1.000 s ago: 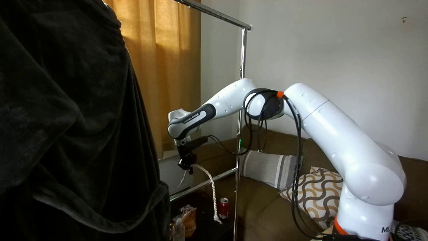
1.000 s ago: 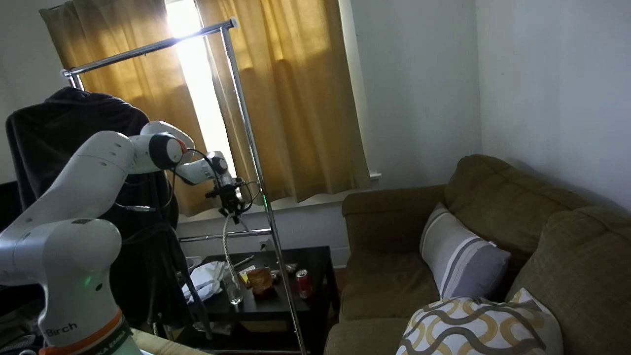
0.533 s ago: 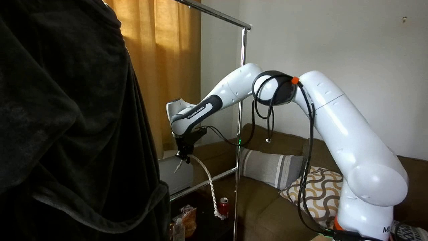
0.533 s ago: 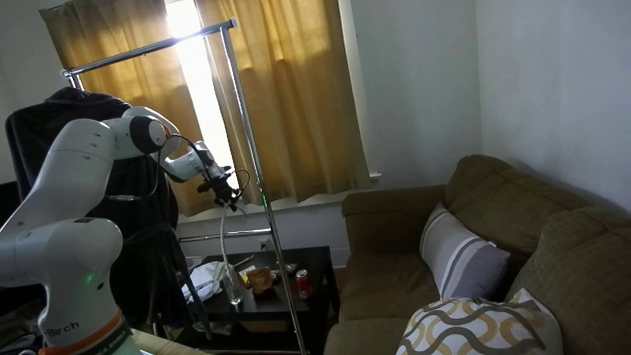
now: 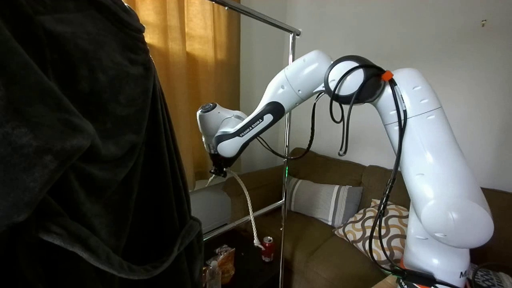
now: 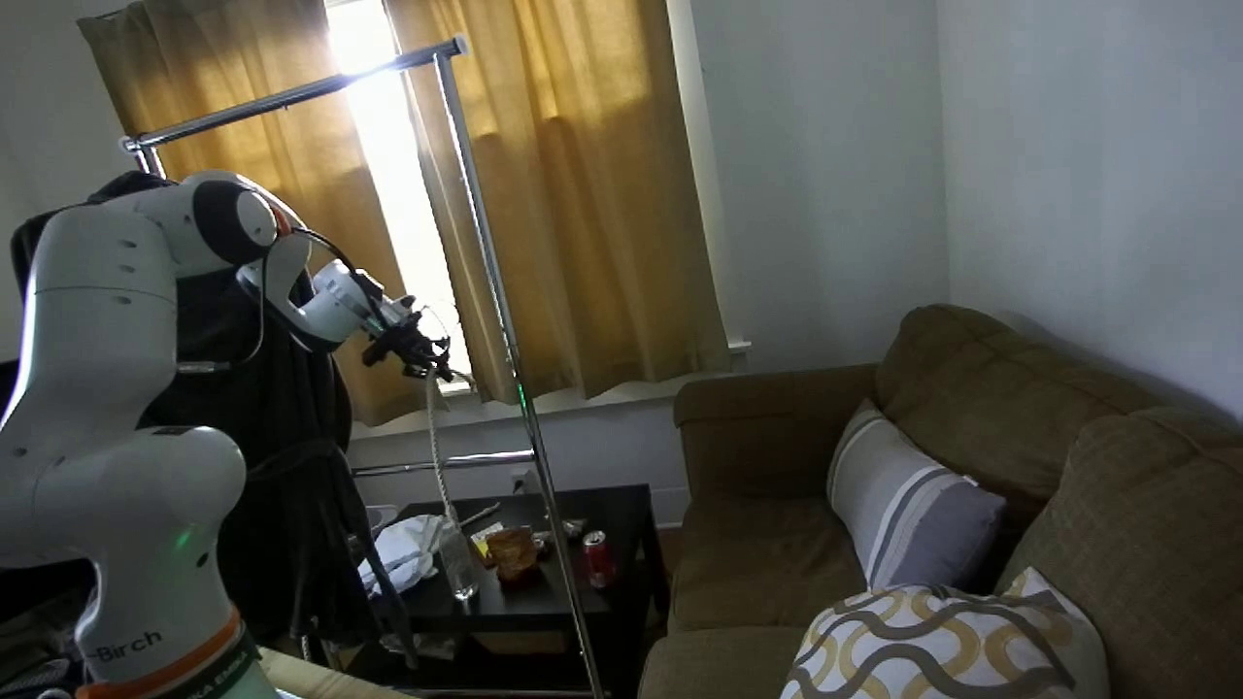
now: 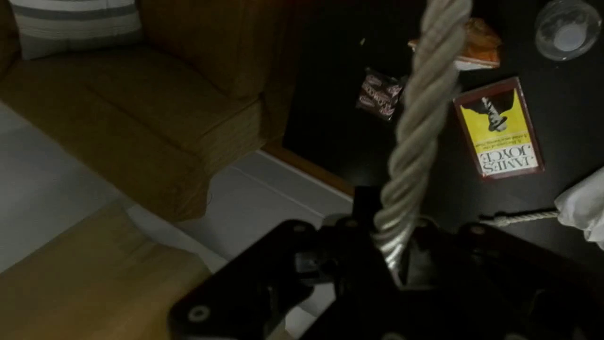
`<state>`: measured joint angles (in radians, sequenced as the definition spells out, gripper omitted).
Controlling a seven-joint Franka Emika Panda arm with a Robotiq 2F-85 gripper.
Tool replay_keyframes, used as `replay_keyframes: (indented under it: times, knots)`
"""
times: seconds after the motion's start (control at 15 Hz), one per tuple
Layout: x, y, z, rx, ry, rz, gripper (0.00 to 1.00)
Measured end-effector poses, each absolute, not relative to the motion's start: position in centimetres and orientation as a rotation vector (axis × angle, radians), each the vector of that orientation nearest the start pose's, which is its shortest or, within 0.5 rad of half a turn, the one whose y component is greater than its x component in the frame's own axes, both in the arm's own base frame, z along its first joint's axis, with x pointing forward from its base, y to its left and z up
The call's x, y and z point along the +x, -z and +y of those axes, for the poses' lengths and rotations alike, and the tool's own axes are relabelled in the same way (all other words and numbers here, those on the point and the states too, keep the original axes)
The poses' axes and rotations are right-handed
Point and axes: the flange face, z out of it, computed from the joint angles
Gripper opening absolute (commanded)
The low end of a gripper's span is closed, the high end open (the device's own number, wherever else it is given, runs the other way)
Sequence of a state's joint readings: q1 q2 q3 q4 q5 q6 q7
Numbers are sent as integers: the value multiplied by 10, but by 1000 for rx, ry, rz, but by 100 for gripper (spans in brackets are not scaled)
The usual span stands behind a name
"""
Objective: Move the rope to the rail above
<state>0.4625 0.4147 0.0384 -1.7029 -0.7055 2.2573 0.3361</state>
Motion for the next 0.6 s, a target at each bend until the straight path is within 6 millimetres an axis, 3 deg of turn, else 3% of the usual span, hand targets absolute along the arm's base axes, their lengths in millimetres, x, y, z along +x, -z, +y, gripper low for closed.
replay_keyframes:
  times: [0.2,0.27,0.6]
  knots:
    - [590,-395,312,-3361,801,-987,2]
    - [588,-399,309,-3357,816,-968,7]
    - [593,-398,288,-3363,789,-890,7]
